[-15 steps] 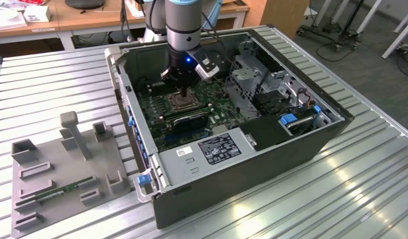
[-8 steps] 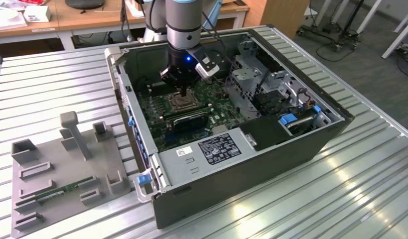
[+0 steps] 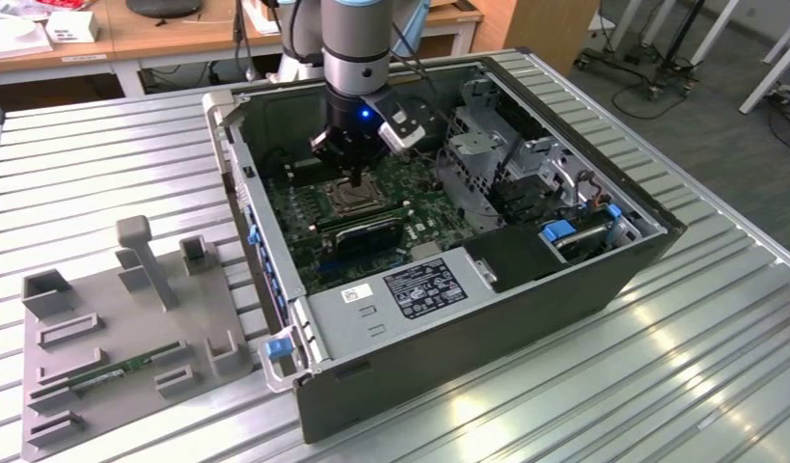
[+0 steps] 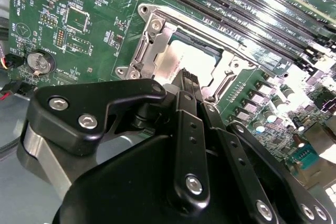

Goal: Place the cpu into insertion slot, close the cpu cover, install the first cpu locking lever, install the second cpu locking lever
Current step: 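Install the first cpu locking lever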

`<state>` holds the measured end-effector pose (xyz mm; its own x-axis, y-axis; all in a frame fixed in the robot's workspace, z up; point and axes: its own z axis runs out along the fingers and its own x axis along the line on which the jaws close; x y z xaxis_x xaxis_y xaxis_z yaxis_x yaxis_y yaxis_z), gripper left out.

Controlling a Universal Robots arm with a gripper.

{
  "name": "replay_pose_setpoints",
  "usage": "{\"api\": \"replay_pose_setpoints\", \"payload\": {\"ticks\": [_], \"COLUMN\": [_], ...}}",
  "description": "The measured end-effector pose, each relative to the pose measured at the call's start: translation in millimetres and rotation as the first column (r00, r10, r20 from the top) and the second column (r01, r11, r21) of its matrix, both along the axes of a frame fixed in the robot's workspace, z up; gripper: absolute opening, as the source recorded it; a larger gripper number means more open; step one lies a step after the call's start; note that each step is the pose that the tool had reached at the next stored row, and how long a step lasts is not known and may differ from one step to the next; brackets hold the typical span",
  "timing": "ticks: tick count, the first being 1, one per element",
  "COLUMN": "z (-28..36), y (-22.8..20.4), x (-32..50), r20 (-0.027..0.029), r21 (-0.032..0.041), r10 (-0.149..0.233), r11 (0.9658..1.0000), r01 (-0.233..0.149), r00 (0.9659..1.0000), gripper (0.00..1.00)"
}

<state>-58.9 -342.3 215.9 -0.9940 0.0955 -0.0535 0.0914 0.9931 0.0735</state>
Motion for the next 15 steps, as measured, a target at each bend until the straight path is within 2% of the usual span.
{"api": "replay_pose_setpoints", "payload": {"ticks": [5, 15], "z": [2.4, 2.7], "y": [0.0, -1.1], "x": [0.1, 0.9], "r20": [-0.0002, -0.0003], "r21": [0.0001, -0.0002], "r10": [0.000, 0.000], "r11": [1.0000, 1.0000], "r01": [0.000, 0.000], "r00": [1.0000, 1.0000], "gripper": [0.11, 0.11]}}
